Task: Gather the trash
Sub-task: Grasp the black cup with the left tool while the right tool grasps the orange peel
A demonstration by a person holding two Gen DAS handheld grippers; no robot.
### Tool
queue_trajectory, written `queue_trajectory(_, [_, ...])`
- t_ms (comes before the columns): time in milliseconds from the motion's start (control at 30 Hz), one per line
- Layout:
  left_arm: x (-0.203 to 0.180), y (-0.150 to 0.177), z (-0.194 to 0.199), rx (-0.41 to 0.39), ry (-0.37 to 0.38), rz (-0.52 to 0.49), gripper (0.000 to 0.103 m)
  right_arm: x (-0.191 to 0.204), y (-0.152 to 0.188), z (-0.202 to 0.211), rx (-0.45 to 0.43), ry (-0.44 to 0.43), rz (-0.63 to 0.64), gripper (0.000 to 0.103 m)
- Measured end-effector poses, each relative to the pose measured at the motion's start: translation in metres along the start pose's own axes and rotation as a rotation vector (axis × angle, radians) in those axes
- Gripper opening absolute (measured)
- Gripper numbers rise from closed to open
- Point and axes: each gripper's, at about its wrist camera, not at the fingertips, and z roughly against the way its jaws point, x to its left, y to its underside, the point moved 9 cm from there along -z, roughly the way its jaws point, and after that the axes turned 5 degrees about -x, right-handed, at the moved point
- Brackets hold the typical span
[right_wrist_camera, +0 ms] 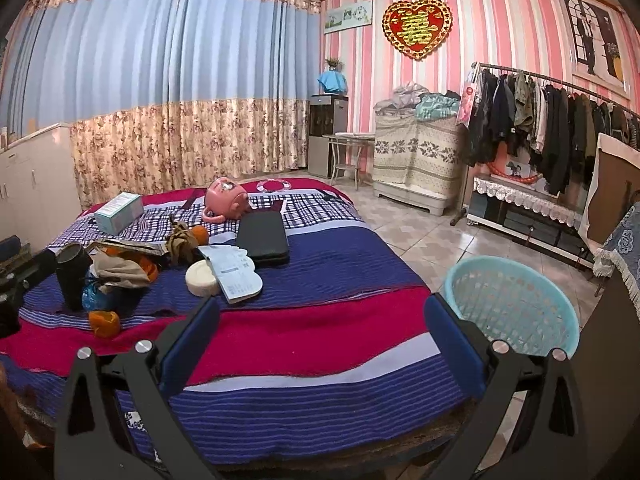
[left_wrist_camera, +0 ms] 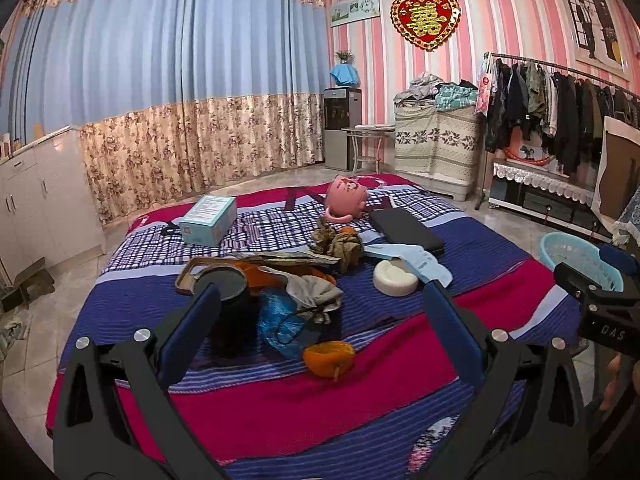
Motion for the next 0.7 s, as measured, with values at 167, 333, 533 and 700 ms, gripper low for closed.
queue_trajectory(167, [0.022, 0.002, 0.001, 0.003, -0.048, -0.03, 0.098, 0.011, -0.004, -0.011, 0.0, -0.017, 0.026, 0.099])
queue_trajectory(333, [0.048, 0.001, -0.003, 0.021, -0.083, 0.007, 0.098, 0.032, -0.009, -0.018, -0.012, -0.054, 0.043, 0.099])
queue_trajectory(533, [0.075, -0.003, -0.005, 0.01, -0.115, 0.021, 0.098, 0.065, -0.014, -0.029, 0.019, -0.137, 0.038, 0.099])
queue_trajectory(700, [0.101, 0.002, -0.005, 0.011, -0.152, 0.032, 0.098, 0.116, 0.001, -0.04, 0.054, -0.213, 0.113, 0.099])
